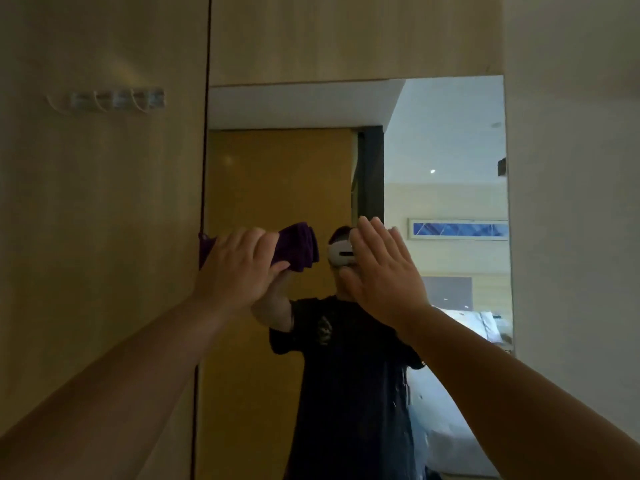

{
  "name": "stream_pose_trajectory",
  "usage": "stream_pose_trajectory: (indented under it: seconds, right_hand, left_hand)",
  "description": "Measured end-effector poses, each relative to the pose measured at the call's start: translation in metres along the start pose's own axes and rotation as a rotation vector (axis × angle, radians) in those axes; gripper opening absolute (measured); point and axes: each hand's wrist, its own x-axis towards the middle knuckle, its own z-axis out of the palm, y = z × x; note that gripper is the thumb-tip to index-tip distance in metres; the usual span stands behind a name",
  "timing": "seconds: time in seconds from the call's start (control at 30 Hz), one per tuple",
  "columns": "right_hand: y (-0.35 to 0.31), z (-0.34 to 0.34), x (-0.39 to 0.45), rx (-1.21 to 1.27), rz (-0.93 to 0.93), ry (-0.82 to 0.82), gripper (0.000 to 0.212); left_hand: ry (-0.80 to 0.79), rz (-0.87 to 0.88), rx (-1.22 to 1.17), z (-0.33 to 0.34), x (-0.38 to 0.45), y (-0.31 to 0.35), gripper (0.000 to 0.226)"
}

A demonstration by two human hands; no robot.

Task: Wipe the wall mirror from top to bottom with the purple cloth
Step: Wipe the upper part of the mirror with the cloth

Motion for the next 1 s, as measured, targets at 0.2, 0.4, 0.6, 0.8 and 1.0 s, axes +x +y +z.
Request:
stream_pose_trajectory:
  seconds: [0.2, 0.4, 0.6, 0.8, 1.0]
  right_hand:
    - [-0.004, 0.008, 0.028, -0.099, 0.08, 0.002, 0.069]
    - [0.0, 0.019, 0.032, -0.16, 0.114, -0.004, 0.071]
    - [0.001, 0.025, 0.031, -0.169, 0.106, 0.042, 0.075]
    - [0.004, 0.029, 0.03, -0.171, 0.086, 0.111, 0.073]
    - [0.008, 0.035, 0.028, -0.157, 0.071, 0.141, 0.072]
  left_hand:
    - [0.068, -0.021, -0.086, 0.022, 0.014, -0.028, 0.049]
    - [0.07, -0.08, -0.121, 0.034, 0.036, -0.045, 0.048]
    - [0.146, -0.088, -0.047, 0.033, 0.114, -0.067, 0.05]
    - [0.028, -0.173, 0.007, 0.032, 0.186, -0.092, 0.051]
    - [-0.073, -0.103, -0.091, 0.055, 0.172, -0.094, 0.063]
